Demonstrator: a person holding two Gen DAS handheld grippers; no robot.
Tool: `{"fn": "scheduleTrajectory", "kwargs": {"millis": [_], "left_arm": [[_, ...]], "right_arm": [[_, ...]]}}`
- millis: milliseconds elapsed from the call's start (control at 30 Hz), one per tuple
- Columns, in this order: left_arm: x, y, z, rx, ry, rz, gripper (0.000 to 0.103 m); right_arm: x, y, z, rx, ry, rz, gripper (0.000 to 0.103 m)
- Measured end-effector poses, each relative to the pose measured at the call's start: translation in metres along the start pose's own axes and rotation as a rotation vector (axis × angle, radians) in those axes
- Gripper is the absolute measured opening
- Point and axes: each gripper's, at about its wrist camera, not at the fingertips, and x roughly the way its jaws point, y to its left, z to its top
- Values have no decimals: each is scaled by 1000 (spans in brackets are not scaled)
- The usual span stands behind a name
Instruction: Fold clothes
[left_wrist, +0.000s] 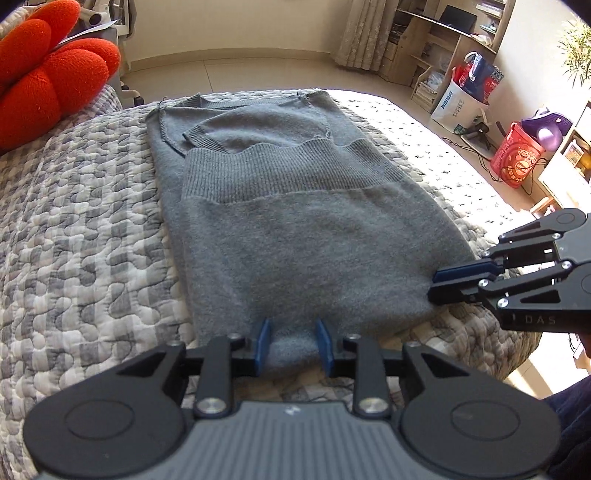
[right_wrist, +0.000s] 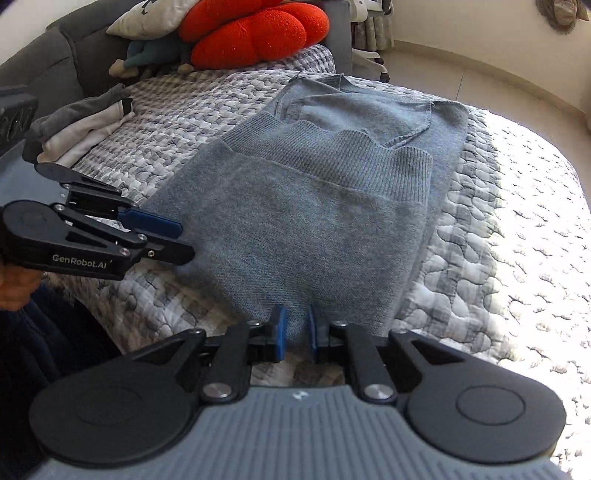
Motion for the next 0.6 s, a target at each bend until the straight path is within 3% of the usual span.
{"fn": "scheduleTrajectory", "kwargs": {"millis": [200,233,267,300,500,600], "left_arm": [[-7,15,3,-57,13,-13,28],[-9,18,4,-67,7,-7,28],[-11,21,5,-82,-2,-3,28],[-13,24,7,-103,-14,-1,28],[-24,39,19,-199,-93,4,29],[-14,41,19,-188,-68,50,29]], "right_arm": [[-11,-24,-9,36,1,-58,13],[-12,-25,-9,35,4,-94,18],[-13,-27,-9,38,2,-131,40],[-16,-29,-8,46,-12,-143,46],[-31,-26,8,89,-165,-144,46],[-26,-23,23,144,-212,-100,46]]}}
